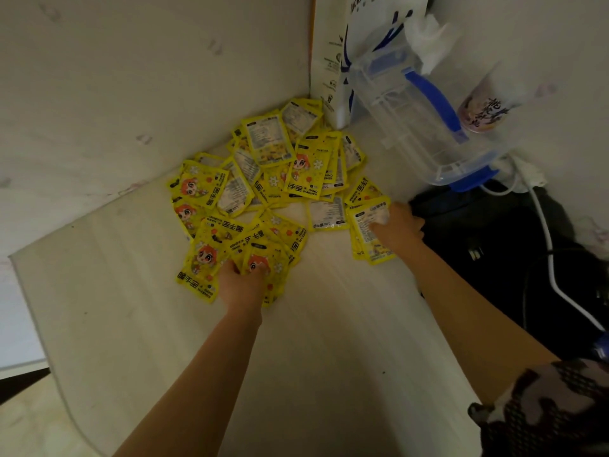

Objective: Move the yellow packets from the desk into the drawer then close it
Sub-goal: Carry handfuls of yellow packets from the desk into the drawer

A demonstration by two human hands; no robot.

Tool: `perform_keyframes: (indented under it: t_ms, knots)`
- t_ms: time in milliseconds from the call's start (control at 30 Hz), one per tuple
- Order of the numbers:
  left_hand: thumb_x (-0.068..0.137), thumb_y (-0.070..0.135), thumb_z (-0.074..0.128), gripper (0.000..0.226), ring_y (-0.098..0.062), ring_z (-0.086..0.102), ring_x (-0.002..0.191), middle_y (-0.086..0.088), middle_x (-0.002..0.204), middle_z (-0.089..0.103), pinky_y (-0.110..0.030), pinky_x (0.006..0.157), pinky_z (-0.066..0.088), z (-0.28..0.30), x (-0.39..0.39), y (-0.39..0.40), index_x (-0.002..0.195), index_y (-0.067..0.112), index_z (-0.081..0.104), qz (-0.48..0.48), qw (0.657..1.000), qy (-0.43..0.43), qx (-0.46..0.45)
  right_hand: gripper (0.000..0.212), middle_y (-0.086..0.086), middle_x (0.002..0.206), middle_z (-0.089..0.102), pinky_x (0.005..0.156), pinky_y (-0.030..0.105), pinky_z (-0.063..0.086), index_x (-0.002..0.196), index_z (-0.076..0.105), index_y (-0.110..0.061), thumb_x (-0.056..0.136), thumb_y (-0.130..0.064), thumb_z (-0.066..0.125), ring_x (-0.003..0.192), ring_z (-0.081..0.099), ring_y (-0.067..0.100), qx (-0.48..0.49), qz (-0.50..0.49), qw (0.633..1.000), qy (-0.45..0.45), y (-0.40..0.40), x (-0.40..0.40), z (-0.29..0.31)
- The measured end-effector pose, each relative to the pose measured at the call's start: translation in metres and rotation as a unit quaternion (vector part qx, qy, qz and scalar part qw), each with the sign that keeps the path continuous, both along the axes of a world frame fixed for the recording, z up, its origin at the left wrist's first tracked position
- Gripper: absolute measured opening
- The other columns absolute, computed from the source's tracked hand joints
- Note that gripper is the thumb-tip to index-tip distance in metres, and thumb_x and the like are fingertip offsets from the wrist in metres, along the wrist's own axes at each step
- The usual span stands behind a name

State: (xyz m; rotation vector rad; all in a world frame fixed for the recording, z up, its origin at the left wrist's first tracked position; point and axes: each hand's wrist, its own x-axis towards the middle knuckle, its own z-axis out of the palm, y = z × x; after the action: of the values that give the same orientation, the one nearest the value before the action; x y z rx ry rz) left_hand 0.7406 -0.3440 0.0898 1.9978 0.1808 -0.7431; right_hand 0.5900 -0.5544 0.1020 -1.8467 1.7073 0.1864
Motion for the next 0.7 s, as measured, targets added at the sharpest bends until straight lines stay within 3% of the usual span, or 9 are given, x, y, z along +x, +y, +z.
perform_keyframes:
  t_ms: [167,300,433,567,700]
  knots:
    - [0.079,0.011,0.072,0.025,-0.019,0.039,0.068,-0.010,0.079,0.045,-0.031,0.051,0.036,-0.002,-0.001,0.000,0.083,0.011,0.047,0.021,1.000,-0.004,-0.018,0.051,0.014,0.139,0.041,0.107,0.047,0.028,0.131,0.045,-0.013,0.086,-0.034,0.059,0.132,0.028,0.041,0.024,0.061,0.996,0.061,0.003,0.003,0.004]
    - [0.081,0.015,0.072,0.023,-0.020,0.043,0.071,-0.008,0.084,0.049,-0.027,0.051,0.037,0.002,0.001,0.003,0.087,0.008,0.051,0.025,0.999,0.001,-0.026,0.052,0.019,0.139,0.037,0.107,0.045,0.032,0.130,0.048,-0.011,0.085,-0.033,0.062,0.130,0.032,0.041,0.029,0.058,0.996,0.056,0.001,0.007,0.004]
    - [0.080,0.013,0.073,0.023,-0.022,0.050,0.073,-0.002,0.076,0.053,-0.034,0.063,0.045,0.004,0.003,0.006,0.074,0.017,0.051,0.029,0.999,0.006,-0.038,0.047,0.020,0.132,0.050,0.103,0.044,0.042,0.121,0.054,-0.008,0.081,-0.030,0.066,0.124,0.046,0.039,0.052,0.051,0.997,-0.023,-0.004,0.014,0.004]
    - [0.078,0.012,0.075,0.022,-0.023,0.056,0.079,-0.005,0.083,0.059,-0.043,0.072,0.054,0.002,0.006,0.016,0.077,0.019,0.054,0.020,0.999,0.015,-0.042,0.050,0.020,0.129,0.052,0.101,0.049,0.044,0.122,0.055,-0.007,0.080,-0.030,0.068,0.121,0.050,0.041,0.040,0.020,0.997,-0.060,0.000,0.014,-0.004]
    - [0.076,0.012,0.075,0.021,-0.026,0.059,0.081,-0.006,0.086,0.063,-0.052,0.077,0.055,0.004,0.005,0.028,0.078,0.020,0.057,0.014,0.999,0.026,-0.042,0.036,0.015,0.119,0.062,0.091,0.041,0.051,0.114,0.059,-0.003,0.082,-0.018,0.069,0.109,0.060,0.034,0.029,-0.028,0.989,-0.140,0.010,0.005,-0.001]
